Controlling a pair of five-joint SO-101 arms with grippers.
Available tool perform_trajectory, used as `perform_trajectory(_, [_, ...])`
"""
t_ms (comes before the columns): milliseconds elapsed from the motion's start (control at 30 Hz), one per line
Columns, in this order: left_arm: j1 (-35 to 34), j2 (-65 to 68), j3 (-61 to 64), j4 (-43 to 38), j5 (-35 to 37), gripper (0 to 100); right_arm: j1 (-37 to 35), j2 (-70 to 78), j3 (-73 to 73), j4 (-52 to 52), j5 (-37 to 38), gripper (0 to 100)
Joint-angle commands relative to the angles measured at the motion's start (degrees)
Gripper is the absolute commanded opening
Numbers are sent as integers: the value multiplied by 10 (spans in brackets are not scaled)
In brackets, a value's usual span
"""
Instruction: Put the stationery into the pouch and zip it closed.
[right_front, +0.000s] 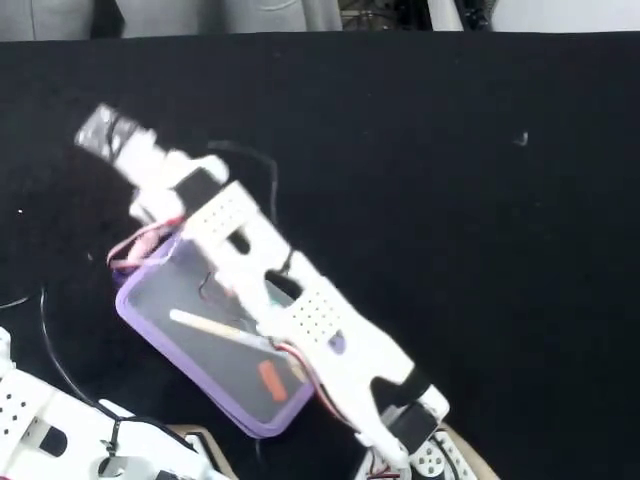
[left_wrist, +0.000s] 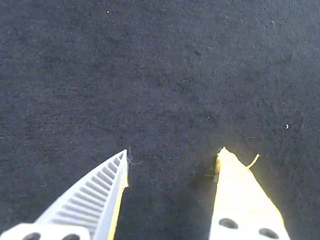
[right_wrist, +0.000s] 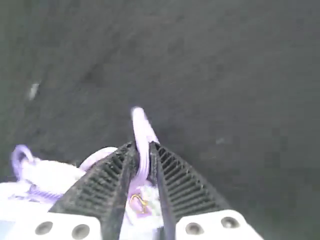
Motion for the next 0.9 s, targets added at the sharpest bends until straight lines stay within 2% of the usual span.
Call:
perform_trajectory(0, [3,-8,-2,-6,-8,278,34,-104,-33,2,-4,11])
perform_trajectory(500, [112,-8,8,-10,-10,279,78,-335,-33,-11,-1,11])
perform_trajectory(600, [137,-8,9,-10,-40,279,83,-371,-33,-11,-1,11])
perform_trajectory(867, [267,-9,-1,-9,-58,279,104,-470,-30,-14,-1,11])
